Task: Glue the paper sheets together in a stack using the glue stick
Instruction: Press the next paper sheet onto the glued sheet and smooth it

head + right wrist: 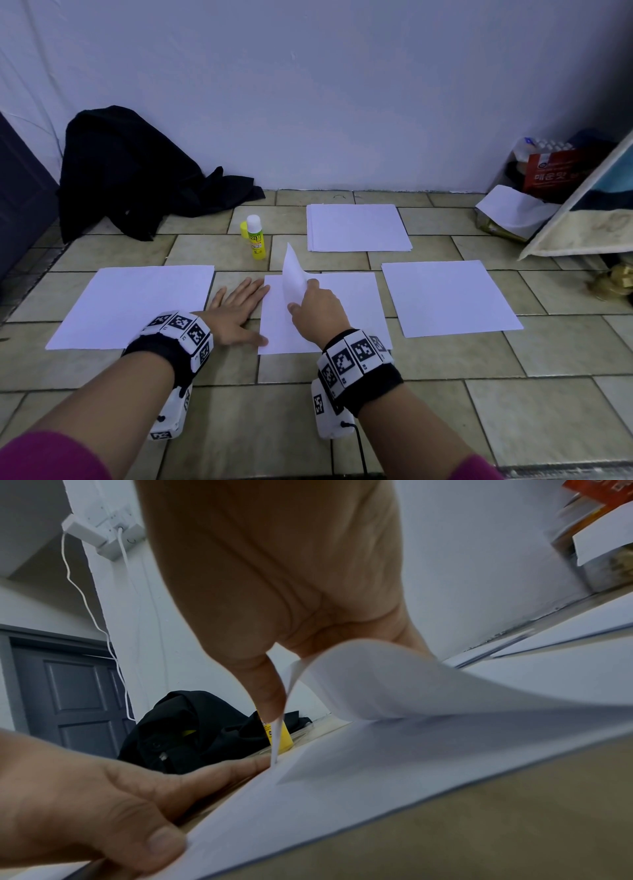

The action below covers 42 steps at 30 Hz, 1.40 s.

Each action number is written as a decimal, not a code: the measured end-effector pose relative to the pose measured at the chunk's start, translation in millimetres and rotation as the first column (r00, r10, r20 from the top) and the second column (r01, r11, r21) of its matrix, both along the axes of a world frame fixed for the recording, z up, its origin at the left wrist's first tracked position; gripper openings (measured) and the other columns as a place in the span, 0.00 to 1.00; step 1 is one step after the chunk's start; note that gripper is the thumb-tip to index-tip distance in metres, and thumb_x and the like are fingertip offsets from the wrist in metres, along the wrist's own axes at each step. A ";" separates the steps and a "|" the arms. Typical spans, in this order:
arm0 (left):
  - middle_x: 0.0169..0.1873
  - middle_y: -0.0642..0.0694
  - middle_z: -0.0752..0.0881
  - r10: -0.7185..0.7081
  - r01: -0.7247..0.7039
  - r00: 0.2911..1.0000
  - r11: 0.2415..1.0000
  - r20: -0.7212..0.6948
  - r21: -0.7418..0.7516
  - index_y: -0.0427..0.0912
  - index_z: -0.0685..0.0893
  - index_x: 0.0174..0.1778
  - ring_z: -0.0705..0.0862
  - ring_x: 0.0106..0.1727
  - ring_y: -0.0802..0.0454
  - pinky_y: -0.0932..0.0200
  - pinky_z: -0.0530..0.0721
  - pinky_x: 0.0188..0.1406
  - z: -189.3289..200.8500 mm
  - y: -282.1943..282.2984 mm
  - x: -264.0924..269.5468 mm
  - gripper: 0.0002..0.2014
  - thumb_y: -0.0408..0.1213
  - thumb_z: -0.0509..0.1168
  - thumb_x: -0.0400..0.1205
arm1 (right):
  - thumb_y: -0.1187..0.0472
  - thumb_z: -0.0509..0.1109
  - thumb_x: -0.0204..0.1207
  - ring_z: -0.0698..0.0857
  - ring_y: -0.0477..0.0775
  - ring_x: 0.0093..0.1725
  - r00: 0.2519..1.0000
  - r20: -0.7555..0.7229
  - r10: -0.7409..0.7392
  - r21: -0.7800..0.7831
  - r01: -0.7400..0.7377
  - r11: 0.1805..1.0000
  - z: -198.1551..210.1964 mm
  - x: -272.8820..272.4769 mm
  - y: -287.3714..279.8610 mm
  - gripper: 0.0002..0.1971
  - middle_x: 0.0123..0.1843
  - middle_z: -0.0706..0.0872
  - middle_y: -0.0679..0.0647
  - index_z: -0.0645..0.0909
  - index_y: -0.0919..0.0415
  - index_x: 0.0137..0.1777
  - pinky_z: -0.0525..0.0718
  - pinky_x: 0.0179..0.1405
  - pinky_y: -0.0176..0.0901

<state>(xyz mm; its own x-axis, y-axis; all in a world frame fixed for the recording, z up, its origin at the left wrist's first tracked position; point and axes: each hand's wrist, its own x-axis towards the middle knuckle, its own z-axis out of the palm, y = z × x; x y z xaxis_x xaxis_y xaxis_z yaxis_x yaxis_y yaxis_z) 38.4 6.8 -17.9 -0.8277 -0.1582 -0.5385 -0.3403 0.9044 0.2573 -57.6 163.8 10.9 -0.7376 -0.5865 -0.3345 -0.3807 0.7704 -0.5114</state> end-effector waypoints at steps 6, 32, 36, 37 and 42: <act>0.80 0.57 0.27 0.009 -0.009 1.000 1.000 0.003 -0.005 0.53 0.30 0.82 0.25 0.79 0.59 0.46 0.28 0.79 1.1 2.5 -0.1 0.61 0.74 0.52 0.59 | 0.53 0.61 0.83 0.74 0.65 0.69 1.000 -0.004 0.003 0.010 -0.003 1.000 -1.7 0.1 -0.3 0.21 0.65 0.79 0.62 0.65 0.63 0.70 0.77 0.66 0.62; 0.81 0.55 0.27 0.006 -0.006 1.000 1.000 0.007 0.014 0.51 0.29 0.82 0.25 0.79 0.60 0.46 0.28 0.78 4.4 2.5 0.1 0.64 0.77 0.48 0.54 | 0.47 0.63 0.81 0.70 0.66 0.70 0.997 0.003 0.080 0.073 -0.080 0.994 -4.6 1.0 0.4 0.31 0.67 0.76 0.63 0.56 0.54 0.79 0.73 0.68 0.65; 0.80 0.55 0.27 0.033 -0.033 0.999 0.999 0.000 0.021 0.47 0.25 0.81 0.26 0.76 0.65 0.49 0.29 0.79 6.9 4.1 1.3 0.67 0.77 0.50 0.53 | 0.45 0.66 0.78 0.68 0.65 0.73 0.993 0.007 0.116 0.131 -0.116 0.985 -4.8 0.0 0.5 0.28 0.69 0.74 0.62 0.66 0.53 0.76 0.73 0.69 0.65; 0.80 0.55 0.26 0.035 -0.035 0.999 0.999 0.003 0.020 0.47 0.25 0.80 0.26 0.75 0.66 0.50 0.29 0.79 7.6 4.6 1.4 0.67 0.77 0.49 0.53 | 0.45 0.65 0.78 0.67 0.65 0.74 0.993 0.009 0.118 0.146 -0.118 0.982 -3.9 0.3 0.9 0.27 0.70 0.73 0.61 0.68 0.53 0.75 0.73 0.69 0.65; 0.80 0.54 0.26 0.021 -0.021 1.000 1.000 0.013 0.021 0.47 0.26 0.81 0.24 0.74 0.67 0.50 0.28 0.78 9.2 4.2 2.1 0.67 0.78 0.48 0.53 | 0.46 0.64 0.79 0.67 0.62 0.74 0.992 0.002 0.125 0.165 -0.123 0.979 -1.4 1.0 2.9 0.24 0.70 0.73 0.59 0.72 0.53 0.73 0.73 0.69 0.64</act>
